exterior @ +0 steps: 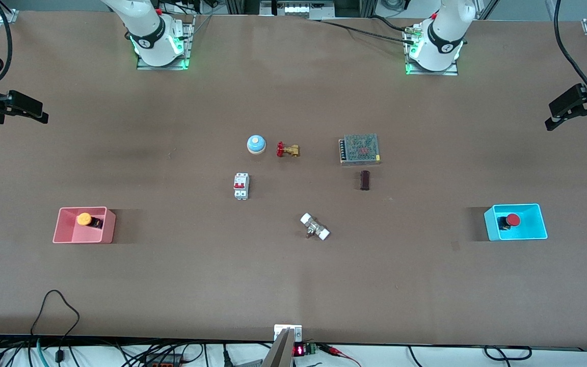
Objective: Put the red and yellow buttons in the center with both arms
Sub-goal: 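Lower the right gripper to the pink bin while the left gripper reaches the cyan bin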
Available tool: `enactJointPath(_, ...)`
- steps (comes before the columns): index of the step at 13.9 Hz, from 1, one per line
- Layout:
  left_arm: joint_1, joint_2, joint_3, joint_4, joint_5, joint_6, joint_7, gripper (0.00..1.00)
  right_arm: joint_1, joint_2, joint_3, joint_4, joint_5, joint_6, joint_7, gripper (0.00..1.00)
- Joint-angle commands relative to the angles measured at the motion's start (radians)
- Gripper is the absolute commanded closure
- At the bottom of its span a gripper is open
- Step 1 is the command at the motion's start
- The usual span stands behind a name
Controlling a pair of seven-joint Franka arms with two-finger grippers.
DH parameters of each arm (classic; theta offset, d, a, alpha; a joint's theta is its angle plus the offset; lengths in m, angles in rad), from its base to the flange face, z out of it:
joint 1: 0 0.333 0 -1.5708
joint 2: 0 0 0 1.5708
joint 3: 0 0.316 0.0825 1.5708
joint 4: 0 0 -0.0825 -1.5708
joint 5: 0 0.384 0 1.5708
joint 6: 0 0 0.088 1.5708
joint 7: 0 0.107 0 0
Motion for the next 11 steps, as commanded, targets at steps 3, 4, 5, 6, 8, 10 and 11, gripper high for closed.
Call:
enactJointPath(3,0.009,-0.011,-0.004,-0.008,-0.029,-0.008,0.002,0.0,-0.012,-0.035,0.011,-0.026,-0.014,-0.008,0.016,0.0)
enactJointPath(4,0.009,-0.011,-0.004,-0.008,-0.027,-0.008,0.002,0.0,-0.012,-0.034,0.011,-0.028,-0.015,-0.009,0.014,0.0)
enactJointPath(5,0.009,-0.004,-0.004,-0.01,-0.027,-0.006,0.002,0.0,-0.012,-0.028,0.011,-0.029,-0.022,-0.005,0.014,0.0)
enactJointPath(6,0.009,0.002,-0.002,-0.011,-0.029,0.0,0.005,0.0,-0.01,-0.014,0.013,-0.028,-0.041,0.002,0.007,0.0)
enactJointPath(8,0.01,0.048,-0.002,-0.01,-0.027,0.029,0.008,0.0,-0.01,0.032,0.013,-0.026,-0.061,0.035,0.008,0.0)
enactJointPath(10,0.016,0.09,0.001,-0.013,-0.026,0.061,0.02,0.0,-0.022,0.115,0.01,-0.026,-0.062,0.109,0.01,0.0)
enactJointPath(11,0.025,0.118,0.001,-0.016,-0.024,0.091,0.022,0.0,-0.035,0.152,0.01,-0.023,-0.062,0.149,0.01,0.0)
